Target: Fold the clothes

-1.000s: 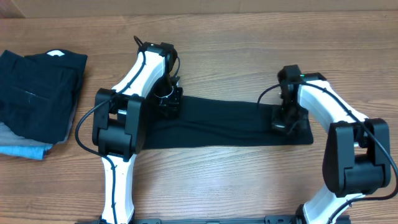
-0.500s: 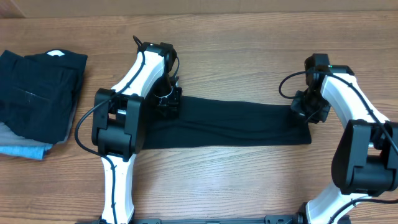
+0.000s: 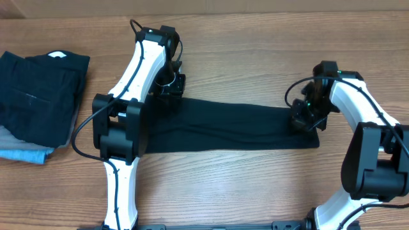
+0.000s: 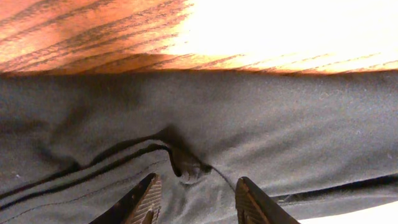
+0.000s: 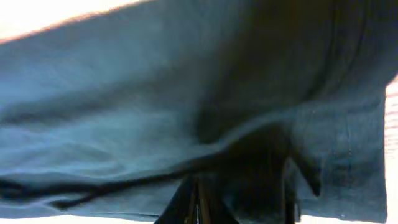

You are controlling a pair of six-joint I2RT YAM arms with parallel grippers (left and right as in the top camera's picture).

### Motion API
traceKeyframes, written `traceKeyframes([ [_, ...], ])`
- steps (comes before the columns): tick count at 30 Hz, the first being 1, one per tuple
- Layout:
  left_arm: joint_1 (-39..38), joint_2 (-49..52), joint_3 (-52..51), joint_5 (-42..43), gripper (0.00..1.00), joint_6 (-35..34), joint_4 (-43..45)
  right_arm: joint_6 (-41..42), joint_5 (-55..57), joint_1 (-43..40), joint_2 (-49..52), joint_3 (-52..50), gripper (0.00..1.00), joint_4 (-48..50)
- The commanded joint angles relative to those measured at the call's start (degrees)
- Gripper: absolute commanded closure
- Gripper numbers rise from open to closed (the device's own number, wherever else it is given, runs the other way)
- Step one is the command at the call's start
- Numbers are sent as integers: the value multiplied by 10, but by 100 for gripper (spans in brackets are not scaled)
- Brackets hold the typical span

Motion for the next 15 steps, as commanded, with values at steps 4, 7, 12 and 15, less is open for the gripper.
traceKeyframes([
  [4, 2, -4, 9, -6, 54, -6, 7, 63, 81, -2, 1, -7, 96, -58],
  [7, 2, -4, 9, -6, 53, -6, 14, 116, 141, -2, 1, -14, 96, -75],
  [12, 2, -4, 9, -6, 54, -6, 15, 120, 152, -2, 1, -50, 96, -27],
  [15, 2, -4, 12, -5, 53, -6, 11, 139, 182, -3, 1, -50, 96, -12],
])
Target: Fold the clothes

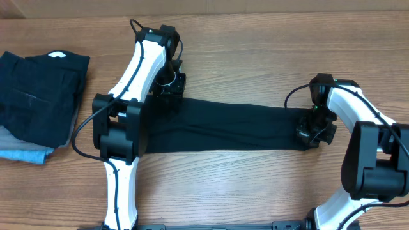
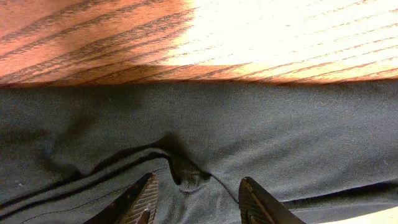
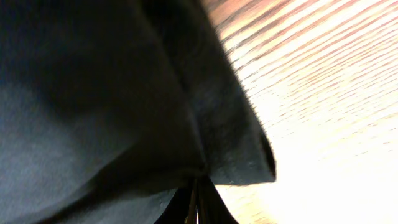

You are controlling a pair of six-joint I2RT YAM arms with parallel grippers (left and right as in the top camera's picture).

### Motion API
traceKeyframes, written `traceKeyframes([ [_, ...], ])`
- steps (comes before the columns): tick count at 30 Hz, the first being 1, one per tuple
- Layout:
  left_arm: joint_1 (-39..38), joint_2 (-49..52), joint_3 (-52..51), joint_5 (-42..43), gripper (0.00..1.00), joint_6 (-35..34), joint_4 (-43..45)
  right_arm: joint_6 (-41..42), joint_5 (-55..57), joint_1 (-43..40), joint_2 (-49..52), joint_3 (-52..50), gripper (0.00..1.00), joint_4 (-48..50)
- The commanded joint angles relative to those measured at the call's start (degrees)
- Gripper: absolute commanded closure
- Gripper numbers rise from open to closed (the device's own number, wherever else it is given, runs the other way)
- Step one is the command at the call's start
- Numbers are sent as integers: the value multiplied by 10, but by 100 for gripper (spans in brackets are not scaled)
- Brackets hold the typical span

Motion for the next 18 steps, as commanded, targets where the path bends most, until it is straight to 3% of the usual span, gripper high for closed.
traceKeyframes([
  [1, 2, -4, 17, -5, 52, -6, -7, 18, 27, -3, 1, -4, 96, 22],
  [3, 3, -4, 63, -5, 43, -6, -34, 18, 27, -3, 1, -3, 96, 39],
  [9, 23, -4, 156, -21, 26, -18, -134, 15, 27, -3, 1, -3, 93, 78],
  [13, 42, -5, 140, -43, 21, -49, -164, -3, 30, -3, 1, -2, 58, 133],
  [14, 47, -5, 130, -97, 17, -50, -164, -3, 38, -4, 1, 3, 25, 138],
  [17, 73, -5, 121, -110, 8, -55, -164, -3, 51, -5, 1, 5, 0, 153],
  [18, 83, -5, 121, -108, 4, -59, -164, -4, 51, -5, 1, 5, 0, 154],
])
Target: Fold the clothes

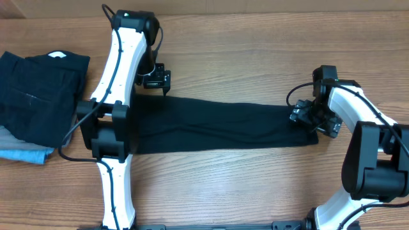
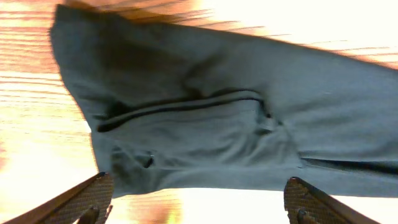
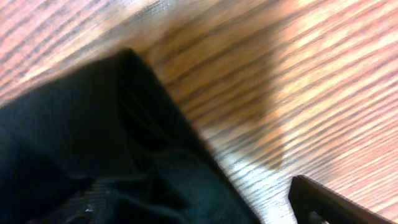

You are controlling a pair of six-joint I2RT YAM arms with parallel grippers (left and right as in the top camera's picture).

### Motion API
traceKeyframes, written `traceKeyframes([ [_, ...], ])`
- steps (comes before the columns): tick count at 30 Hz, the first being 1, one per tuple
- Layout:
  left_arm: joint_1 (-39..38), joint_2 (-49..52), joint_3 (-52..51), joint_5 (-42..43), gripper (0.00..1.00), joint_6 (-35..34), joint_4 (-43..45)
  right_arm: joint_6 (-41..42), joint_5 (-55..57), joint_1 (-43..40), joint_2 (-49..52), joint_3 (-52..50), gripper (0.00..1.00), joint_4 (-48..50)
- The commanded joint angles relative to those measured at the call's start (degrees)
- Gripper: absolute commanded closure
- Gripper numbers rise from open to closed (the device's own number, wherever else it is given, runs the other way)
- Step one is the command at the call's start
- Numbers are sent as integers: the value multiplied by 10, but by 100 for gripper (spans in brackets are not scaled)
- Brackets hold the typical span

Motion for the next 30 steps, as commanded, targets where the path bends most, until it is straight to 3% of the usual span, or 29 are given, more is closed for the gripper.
traceKeyframes([
  [1, 49, -6, -6, -2, 0, -14, -2, 2, 10, -1, 1, 5, 0, 7],
  [3, 72, -6, -6, 45, 0, -3, -2, 2, 41, -1, 1, 17, 0, -5],
  [9, 92, -6, -5, 50, 0, 19, 17, -8, 0, -11, 1, 169, 0, -138],
  [12, 138, -11, -2, 145, 0, 49, 21, -42, -28, -12, 1, 212, 0, -157],
  [16, 217, -19, -2, 103, 0, 49, 0, -122, -129, -38, 1, 205, 0, -126],
  [19, 239, -19, -2, 89, 0, 48, 2, -138, -144, -61, 1, 201, 0, -122],
  [23, 240, -19, -2, 90, 0, 67, 4, -196, -173, -64, 1, 167, 0, -101],
  [27, 217, -19, -2, 167, 0, 104, 12, -221, -177, -92, 1, 135, 0, -107],
  [30, 186, -19, -2, 168, 0, 105, 38, -226, -219, -126, 1, 103, 7, -108],
])
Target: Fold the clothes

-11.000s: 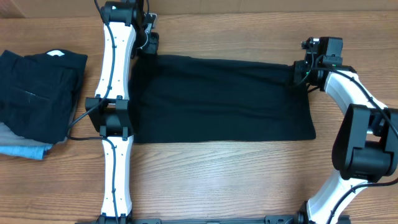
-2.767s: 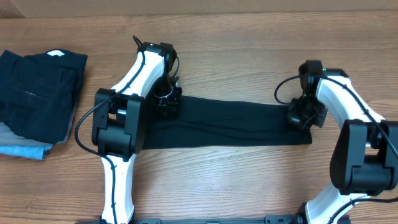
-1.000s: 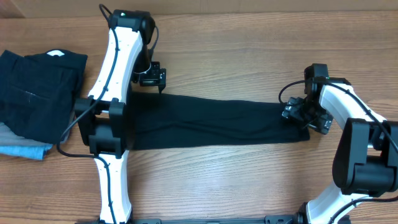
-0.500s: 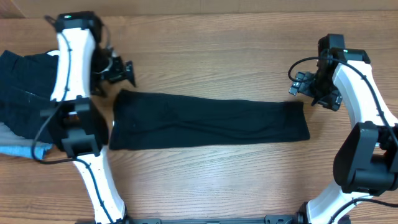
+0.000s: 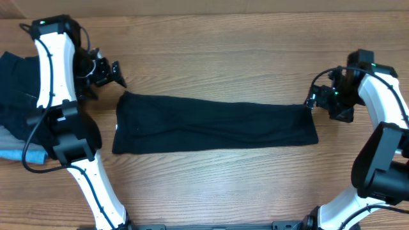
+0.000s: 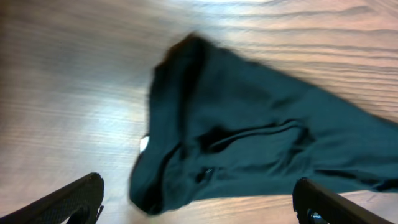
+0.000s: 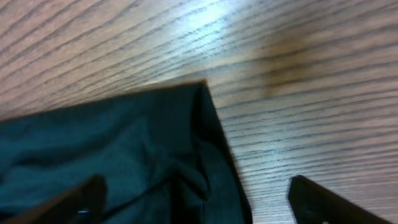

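A long black garment [image 5: 214,125] lies flat as a wide band across the middle of the wooden table. My left gripper [image 5: 115,73] hovers just beyond its far left corner, open and empty. The left wrist view has that end of the garment [image 6: 249,149] between the spread fingers [image 6: 81,196]. My right gripper [image 5: 311,99] is at the garment's far right corner, open, holding nothing. That corner of the cloth [image 7: 149,149] lies between its fingers [image 7: 314,196] in the right wrist view.
A stack of folded clothes [image 5: 19,115], dark on top and light blue beneath, sits at the left edge behind my left arm. Bare wood table [image 5: 223,51] surrounds the garment.
My left arm has swung left and now stands off the garment's far left corner. My right gripper has drawn back to the far right corner. The garment lies flat, untouched.
Both grippers were low on the garment's ends, the right one shut on cloth at the right end. Then the right gripper sat at the very right edge. Then both were open and lifted off. Now both stand apart from the flat garment.
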You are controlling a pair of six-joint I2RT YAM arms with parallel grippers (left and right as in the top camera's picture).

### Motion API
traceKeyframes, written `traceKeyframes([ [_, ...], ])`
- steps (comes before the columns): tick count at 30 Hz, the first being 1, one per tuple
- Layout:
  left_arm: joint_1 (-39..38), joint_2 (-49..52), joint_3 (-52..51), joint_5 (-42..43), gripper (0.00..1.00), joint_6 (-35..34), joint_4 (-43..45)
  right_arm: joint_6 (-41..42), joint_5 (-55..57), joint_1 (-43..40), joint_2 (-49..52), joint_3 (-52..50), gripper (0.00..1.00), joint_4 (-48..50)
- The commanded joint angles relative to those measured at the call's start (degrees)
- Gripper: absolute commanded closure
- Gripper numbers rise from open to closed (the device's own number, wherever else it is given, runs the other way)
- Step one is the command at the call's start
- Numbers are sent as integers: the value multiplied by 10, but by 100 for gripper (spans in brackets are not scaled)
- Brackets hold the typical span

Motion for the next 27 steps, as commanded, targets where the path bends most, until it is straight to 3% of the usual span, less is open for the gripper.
traceKeyframes([
  [1, -46, -19, 1, 20, 0, 30, 21, -33, -42, -32, -4, -35, 7, 3],
  [5, -83, -18, 1, 20, 0, 38, 42, -130, -72, -38, -4, -56, 13, 14],
  [9, -105, -18, 1, 18, 0, 43, 39, -140, -57, -39, -4, -102, 1, 84],
  [11, -112, -18, 1, 9, 0, 45, 28, -139, -61, -43, -4, -129, 1, 106],
  [19, -115, -18, 1, 9, 0, 40, 31, -139, -247, -43, -4, -205, 25, 131],
  [21, -115, -18, 1, 9, 0, 40, 32, -139, -249, -43, -4, -205, 43, 133],
  [22, -115, -18, 1, 9, 0, 40, 34, -139, -258, -43, -4, -205, 69, 143],
  [23, -115, -18, 1, 9, 0, 40, 35, -139, -260, -43, -4, -205, 82, 152],
  [26, -114, -18, 1, 9, 0, 39, 36, -139, -280, -43, -4, -205, 88, 169],
  [27, -114, -18, 1, 9, 0, 39, 36, -139, -288, -43, -4, -205, 96, 176],
])
